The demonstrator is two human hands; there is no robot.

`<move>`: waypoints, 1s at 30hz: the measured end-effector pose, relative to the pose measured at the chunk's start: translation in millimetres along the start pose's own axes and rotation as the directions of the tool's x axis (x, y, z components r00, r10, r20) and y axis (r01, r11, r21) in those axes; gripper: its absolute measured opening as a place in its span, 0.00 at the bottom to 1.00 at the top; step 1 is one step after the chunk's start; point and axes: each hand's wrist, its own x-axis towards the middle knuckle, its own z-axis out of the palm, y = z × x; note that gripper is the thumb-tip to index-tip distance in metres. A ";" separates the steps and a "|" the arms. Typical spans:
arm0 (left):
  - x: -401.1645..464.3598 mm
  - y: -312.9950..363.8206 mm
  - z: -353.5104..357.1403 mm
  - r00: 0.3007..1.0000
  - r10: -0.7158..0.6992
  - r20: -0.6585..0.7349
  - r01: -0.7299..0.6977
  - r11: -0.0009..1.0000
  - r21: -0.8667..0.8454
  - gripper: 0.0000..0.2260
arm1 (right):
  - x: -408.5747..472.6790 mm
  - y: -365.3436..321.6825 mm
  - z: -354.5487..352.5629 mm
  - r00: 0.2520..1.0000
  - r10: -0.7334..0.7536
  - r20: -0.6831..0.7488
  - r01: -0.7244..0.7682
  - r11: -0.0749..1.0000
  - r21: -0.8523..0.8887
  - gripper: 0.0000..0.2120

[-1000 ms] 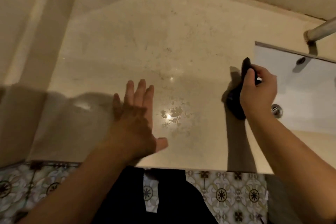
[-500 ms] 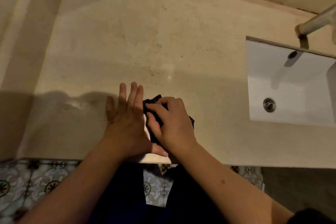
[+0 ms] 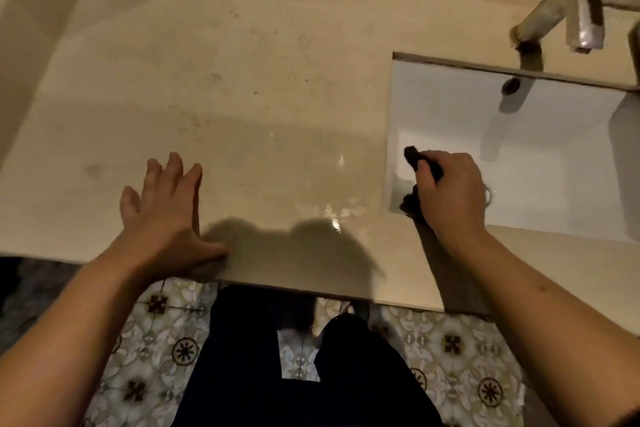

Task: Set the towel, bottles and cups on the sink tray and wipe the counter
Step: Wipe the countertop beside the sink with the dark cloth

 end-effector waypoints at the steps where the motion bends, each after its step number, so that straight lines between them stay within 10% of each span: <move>1: -10.3 14.9 7.4 1.000 -0.008 0.003 0.008 0.999 -0.038 0.67 | 8.4 0.7 -9.1 0.998 0.051 -0.037 -0.049 0.997 0.058 0.14; 7: -33.6 74.6 36.7 0.994 -0.104 0.044 0.109 0.984 -0.139 0.78 | -20.3 -81.2 12.9 0.965 -0.261 -0.016 0.257 0.936 0.241 0.13; 20: -28.8 67.2 46.5 0.997 -0.054 -0.059 0.047 0.992 -0.118 0.76 | -60.5 -84.8 83.4 0.607 -0.771 0.192 0.728 0.636 0.254 0.09; 26: -20.4 67.8 47.7 0.996 -0.090 0.012 0.091 0.983 -0.159 0.79 | -12.3 -67.4 50.4 0.919 -0.371 0.132 0.377 0.926 -0.018 0.14; 30: -25.5 68.0 47.0 0.997 -0.075 -0.008 0.072 0.982 -0.175 0.78 | -0.7 -83.0 31.5 0.975 -0.219 0.025 0.215 0.970 0.115 0.14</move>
